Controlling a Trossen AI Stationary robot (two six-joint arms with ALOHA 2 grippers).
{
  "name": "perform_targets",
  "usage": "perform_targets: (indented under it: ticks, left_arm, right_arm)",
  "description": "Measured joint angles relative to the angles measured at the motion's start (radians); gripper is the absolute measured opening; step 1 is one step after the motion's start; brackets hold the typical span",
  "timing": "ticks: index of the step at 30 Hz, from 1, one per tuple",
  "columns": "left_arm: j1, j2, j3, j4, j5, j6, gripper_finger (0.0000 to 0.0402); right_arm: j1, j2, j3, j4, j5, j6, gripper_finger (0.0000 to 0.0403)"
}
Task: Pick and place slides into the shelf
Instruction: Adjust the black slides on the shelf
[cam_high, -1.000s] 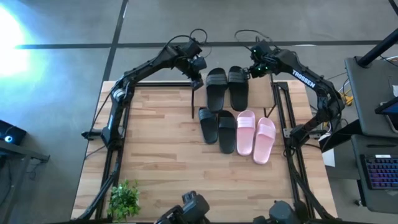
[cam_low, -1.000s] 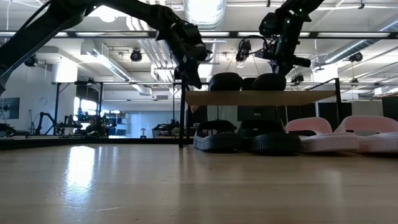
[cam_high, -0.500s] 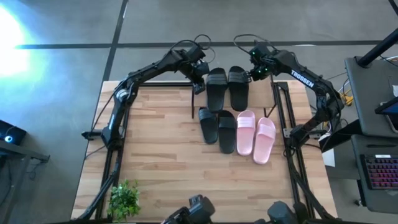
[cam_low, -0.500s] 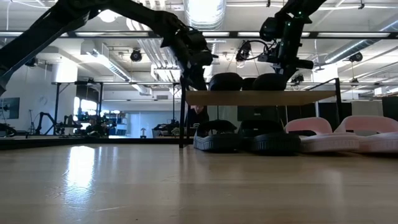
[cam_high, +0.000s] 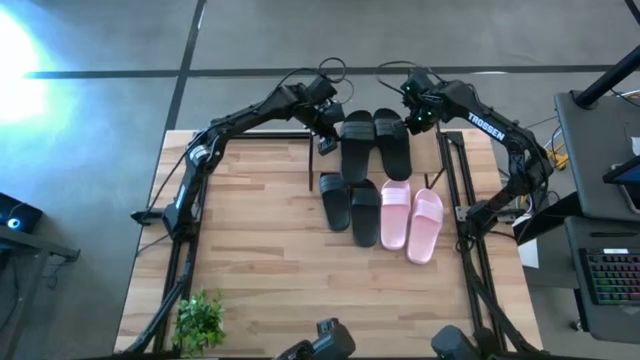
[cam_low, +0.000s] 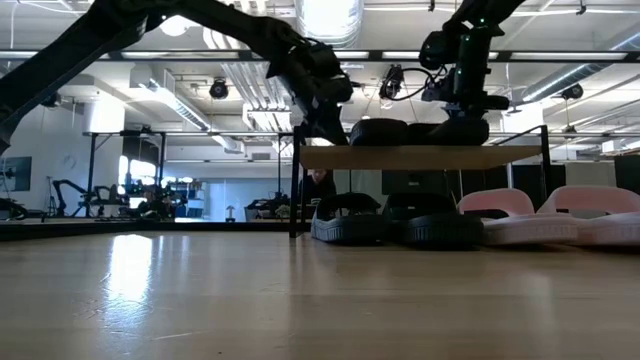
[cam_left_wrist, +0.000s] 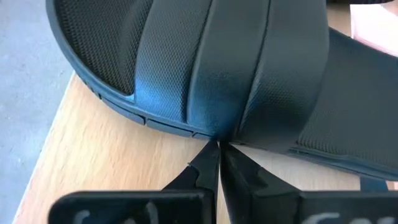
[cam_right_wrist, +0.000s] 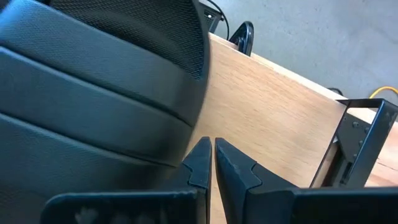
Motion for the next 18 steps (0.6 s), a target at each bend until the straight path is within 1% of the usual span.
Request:
perform_targets:
  ticks: [3, 6, 12, 14, 16, 18]
  left_arm:
    - [-0.004, 0.000, 0.000, 0.009, 0.000, 0.000, 0.0000]
    - [0.000, 0.000, -0.001, 0.000, -0.045, 0.001, 0.0000]
    - [0.038, -0.010, 0.002, -0.118, -0.072, 0.001, 0.0000]
    - [0.041, -0.022, 0.004, -0.172, -0.070, 0.001, 0.0000]
    - [0.030, -0.041, 0.003, -0.242, -0.040, 0.001, 0.0000]
    - [0.004, -0.053, 0.002, -0.259, -0.009, 0.001, 0.0000]
  right_arm:
    - [0.000, 0.000, 0.000, -0.004, 0.000, -0.003, 0.0013]
    - [0.000, -0.007, 0.000, -0.015, 0.002, -0.003, 0.0013]
    - [0.000, -0.054, -0.001, -0.046, 0.004, -0.002, 0.0013]
    - [0.000, -0.070, -0.001, -0.095, 0.004, -0.002, 0.0013]
    - [0.000, -0.085, -0.001, -0.159, 0.004, -0.003, 0.0013]
    - [0.000, -0.104, -0.008, -0.210, 0.000, -0.019, 0.0013]
